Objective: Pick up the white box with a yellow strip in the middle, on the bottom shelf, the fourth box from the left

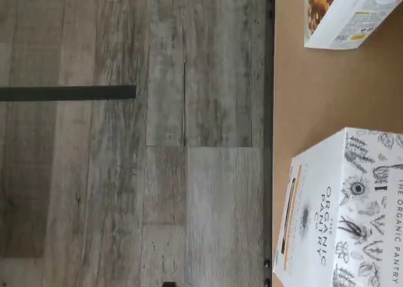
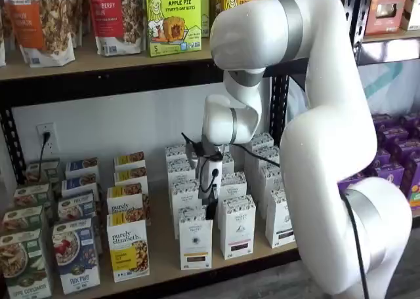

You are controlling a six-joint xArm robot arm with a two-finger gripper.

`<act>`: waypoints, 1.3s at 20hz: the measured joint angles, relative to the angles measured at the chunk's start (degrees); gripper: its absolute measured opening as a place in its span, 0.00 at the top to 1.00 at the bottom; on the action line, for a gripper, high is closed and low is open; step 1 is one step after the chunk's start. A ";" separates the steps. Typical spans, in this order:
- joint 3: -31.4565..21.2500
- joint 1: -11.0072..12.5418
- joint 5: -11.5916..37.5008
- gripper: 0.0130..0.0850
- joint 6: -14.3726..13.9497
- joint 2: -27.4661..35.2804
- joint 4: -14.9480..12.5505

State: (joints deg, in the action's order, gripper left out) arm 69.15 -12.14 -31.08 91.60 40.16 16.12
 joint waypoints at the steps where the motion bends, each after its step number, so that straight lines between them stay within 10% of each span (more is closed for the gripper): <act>1: 0.21 0.07 -0.60 0.00 0.75 0.03 0.74; 14: 0.95 0.31 3.81 0.00 10.33 1.47 11.24; 26: 9.51 0.86 4.79 0.00 9.09 9.63 9.31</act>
State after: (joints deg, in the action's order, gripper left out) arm 78.66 -11.29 -26.29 100.69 49.79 25.43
